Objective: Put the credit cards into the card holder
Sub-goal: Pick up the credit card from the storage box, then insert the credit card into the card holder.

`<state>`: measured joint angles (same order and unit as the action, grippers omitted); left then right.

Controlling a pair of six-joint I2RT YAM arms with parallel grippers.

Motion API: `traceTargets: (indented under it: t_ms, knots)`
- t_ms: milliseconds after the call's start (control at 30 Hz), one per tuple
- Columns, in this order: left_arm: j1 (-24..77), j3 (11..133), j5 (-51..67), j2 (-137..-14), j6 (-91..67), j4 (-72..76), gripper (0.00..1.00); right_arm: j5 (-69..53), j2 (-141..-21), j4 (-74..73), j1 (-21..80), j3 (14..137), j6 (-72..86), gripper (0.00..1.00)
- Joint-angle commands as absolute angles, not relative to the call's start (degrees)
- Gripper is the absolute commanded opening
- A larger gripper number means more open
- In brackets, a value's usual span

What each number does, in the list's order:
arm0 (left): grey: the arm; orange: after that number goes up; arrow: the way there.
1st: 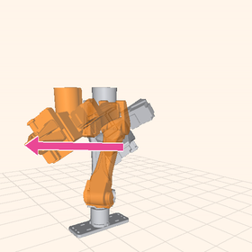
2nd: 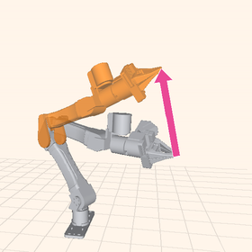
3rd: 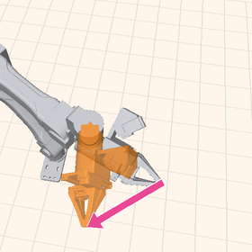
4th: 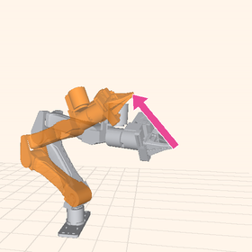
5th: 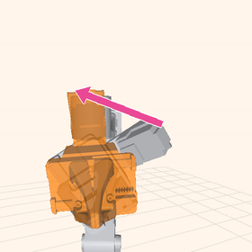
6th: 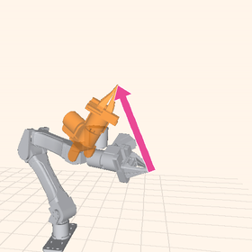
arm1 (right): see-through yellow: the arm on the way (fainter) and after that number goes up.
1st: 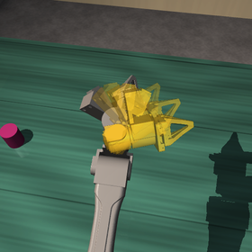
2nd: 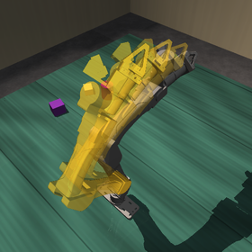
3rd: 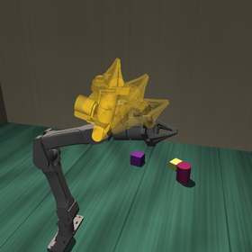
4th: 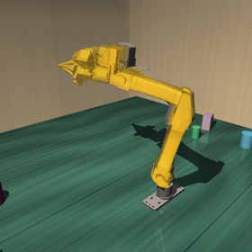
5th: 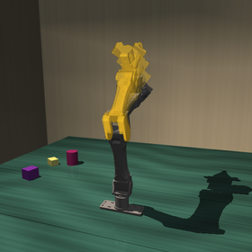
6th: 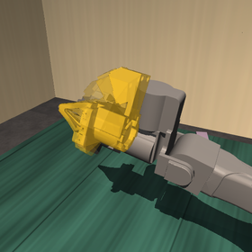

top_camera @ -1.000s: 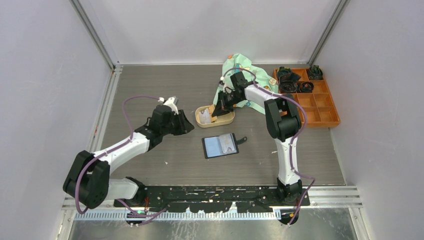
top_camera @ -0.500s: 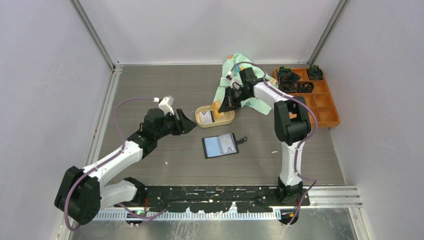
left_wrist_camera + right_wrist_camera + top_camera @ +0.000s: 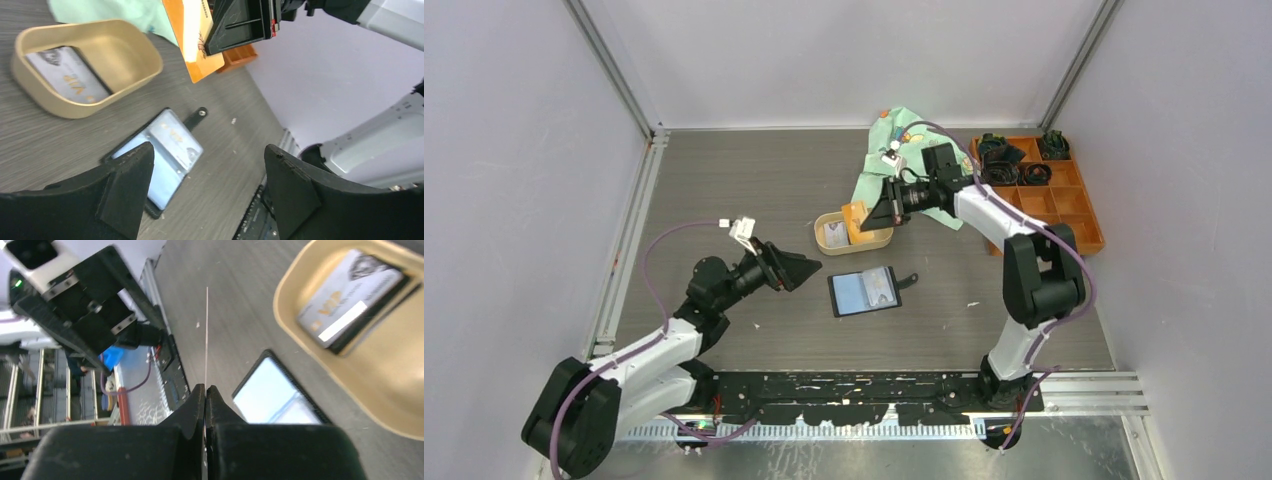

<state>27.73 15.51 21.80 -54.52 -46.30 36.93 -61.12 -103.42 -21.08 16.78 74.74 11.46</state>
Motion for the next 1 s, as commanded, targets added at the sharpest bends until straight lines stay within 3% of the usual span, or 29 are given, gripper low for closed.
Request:
traceTargets:
  t_ms: [0, 233, 533, 900, 967]
  knots:
    - [27.55, 12.78, 29.56, -57.94, -52.07, 63.05, 0.80, -69.51, -93.51, -10.48, 18.23, 68.81, 10.14, 0.01]
    - [28.65, 13.19, 34.39, -68.55, -59.73, 81.33, 0.76, -74.03, -81.69, -9.54, 19.99, 58.87, -2.58, 0.01]
    - [36.52, 14.73, 29.18, -70.24, -49.82, 82.00, 0.70, -75.97, -79.17, -9.31, 21.17, 55.76, -5.39, 0.01]
    - [37.20, 21.04, 30.08, -73.39, -48.26, 77.86, 0.43, -76.20, -79.79, -10.96, 23.32, 55.59, -7.57, 0.01]
    - [37.44, 22.02, 30.54, -74.08, -48.23, 77.52, 0.34, -76.11, -79.81, -11.29, 23.69, 55.62, -7.92, 0.01]
